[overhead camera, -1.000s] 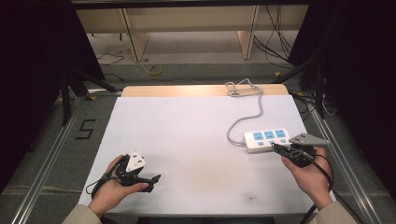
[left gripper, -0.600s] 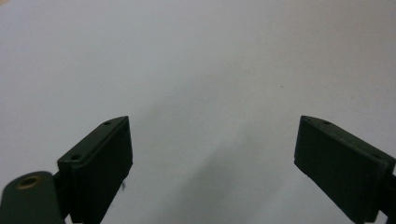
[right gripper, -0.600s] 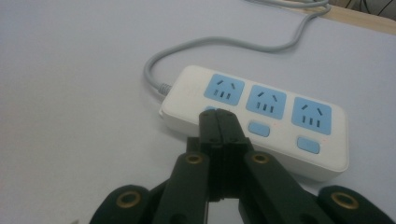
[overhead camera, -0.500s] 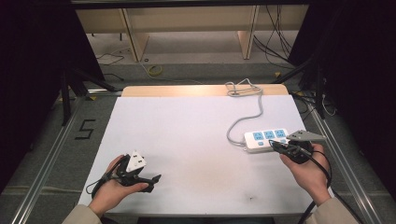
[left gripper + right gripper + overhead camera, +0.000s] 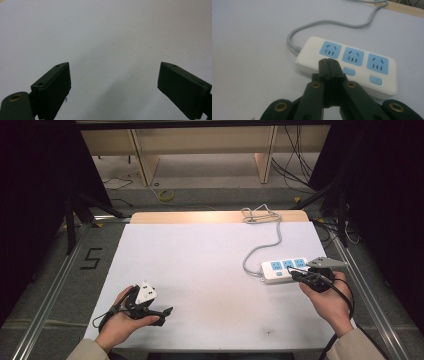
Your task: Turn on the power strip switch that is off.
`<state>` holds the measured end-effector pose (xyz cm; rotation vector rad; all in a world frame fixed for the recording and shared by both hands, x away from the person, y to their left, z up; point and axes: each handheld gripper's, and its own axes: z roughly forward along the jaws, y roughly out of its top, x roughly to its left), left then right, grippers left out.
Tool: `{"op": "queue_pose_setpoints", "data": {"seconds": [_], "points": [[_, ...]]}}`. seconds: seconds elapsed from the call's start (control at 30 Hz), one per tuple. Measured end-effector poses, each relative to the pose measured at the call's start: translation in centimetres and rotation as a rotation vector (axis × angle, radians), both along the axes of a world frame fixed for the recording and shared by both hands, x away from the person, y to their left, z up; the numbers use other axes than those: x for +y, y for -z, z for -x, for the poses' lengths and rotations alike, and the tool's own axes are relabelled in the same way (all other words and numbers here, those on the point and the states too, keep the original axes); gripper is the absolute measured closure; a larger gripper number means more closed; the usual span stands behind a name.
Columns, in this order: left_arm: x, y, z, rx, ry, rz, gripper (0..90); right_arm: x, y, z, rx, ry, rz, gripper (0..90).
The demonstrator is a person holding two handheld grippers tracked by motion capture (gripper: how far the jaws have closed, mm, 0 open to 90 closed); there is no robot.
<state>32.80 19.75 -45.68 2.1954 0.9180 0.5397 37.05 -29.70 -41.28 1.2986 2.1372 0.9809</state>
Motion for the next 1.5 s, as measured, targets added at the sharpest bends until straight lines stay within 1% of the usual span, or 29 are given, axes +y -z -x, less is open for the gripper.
{"op": "queue_pose_setpoints", "data": {"seconds": [0.63,0.9,1.3,1.5], "points": [[-0.1,0.0,0.0,0.001,0.001,0.002,10.9,0.1,-0.4,-1.1,0.008,0.006,0.006,90.0],[-0.1,0.0,-0.1,-0.001,0.000,0.001,11.0,0.3,-0.3,-1.5,0.021,0.006,0.008,90.0],[-0.1,0.0,-0.1,-0.002,0.000,0.001,11.0,0.5,-0.6,-2.0,0.027,0.004,0.012,90.0],[-0.1,0.0,-0.1,-0.001,-0.003,0.002,11.1,0.6,-0.5,-2.3,0.040,0.003,0.019,90.0]]}}
